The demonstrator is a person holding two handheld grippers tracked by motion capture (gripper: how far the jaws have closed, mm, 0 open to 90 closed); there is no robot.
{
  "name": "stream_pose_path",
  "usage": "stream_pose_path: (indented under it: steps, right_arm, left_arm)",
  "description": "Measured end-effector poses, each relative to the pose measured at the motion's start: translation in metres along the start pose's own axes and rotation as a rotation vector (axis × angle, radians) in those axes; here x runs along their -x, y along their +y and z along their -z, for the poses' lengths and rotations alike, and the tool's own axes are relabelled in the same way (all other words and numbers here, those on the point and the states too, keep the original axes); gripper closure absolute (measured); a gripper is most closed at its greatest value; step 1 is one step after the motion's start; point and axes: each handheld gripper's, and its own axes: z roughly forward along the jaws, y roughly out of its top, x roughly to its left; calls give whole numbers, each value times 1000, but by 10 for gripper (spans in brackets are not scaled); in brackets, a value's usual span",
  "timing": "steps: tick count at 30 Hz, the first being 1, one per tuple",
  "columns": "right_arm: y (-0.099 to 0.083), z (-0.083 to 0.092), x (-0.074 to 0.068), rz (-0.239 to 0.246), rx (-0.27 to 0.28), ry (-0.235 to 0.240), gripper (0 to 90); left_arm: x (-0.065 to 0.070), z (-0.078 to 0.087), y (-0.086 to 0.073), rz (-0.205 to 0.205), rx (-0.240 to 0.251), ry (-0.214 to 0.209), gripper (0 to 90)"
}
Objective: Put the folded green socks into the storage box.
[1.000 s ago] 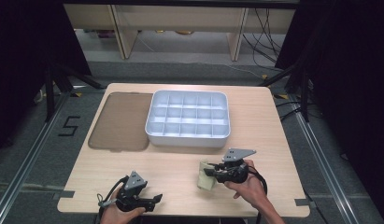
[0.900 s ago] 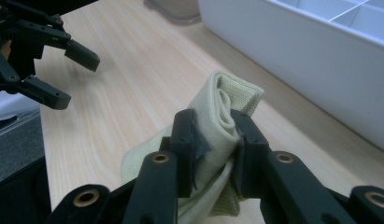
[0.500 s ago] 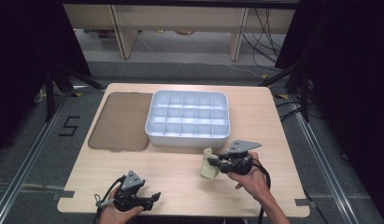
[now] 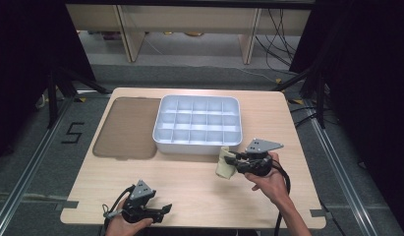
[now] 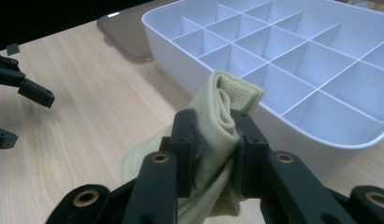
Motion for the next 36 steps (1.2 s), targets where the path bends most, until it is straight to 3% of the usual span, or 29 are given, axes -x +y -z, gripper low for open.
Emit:
stream_pose_path:
  steps: [5,9,11,12,14,18,19,20,22,23,24,25,29,31,32,34,35,36]
  right_arm:
    - [6,2,4,18,23,-15,731]
    - [11,5,8,9,20,-32,731]
    - [13,4,9,3,43,-44,731]
    - [15,5,13,21,33,-49,731]
    - [16,5,13,-9,27,-52,731]
    - [21,4,17,-5,49,-72,731]
    - [23,4,20,18,60,-81,731]
    - [24,6,18,-14,47,-76,731]
    - [28,7,21,12,58,-94,731]
    - [30,8,23,30,64,-102,730]
    - [32,9,22,1,58,-104,731]
    - [33,8,26,45,87,-122,731]
    - [37,9,29,7,85,-126,731]
    - [38,8,33,20,97,-141,730]
    - [39,9,32,-5,85,-128,730]
    - [40,8,36,18,90,-142,730]
    - [40,9,35,-13,76,-136,730]
    - [40,6,38,-2,102,-151,730]
  left_arm:
    - [1,-1,1,-11,0,2,223]
    - [2,-3,2,-13,7,5,223]
    - [3,-4,2,-5,4,16,223]
    - [4,-3,2,-6,-4,-2,223]
    - [4,-3,2,-5,-2,4,223]
    - [3,-2,2,-7,-5,13,223]
    - [2,-2,2,-5,-3,15,223]
    - [2,-2,2,-2,0,20,223]
    - [3,-3,1,2,19,21,223]
    - [2,-2,2,-17,7,17,223]
    - [1,-2,2,-16,5,16,223]
    - [1,-2,2,-17,3,15,223]
    - [3,-3,2,-7,10,26,223]
    - [3,-3,2,-2,11,28,222]
    - [3,-2,2,-7,7,26,222]
    - [2,-2,2,-14,-11,13,222]
    - [2,-3,2,-24,-2,14,222]
    - [2,-3,2,-23,7,20,222]
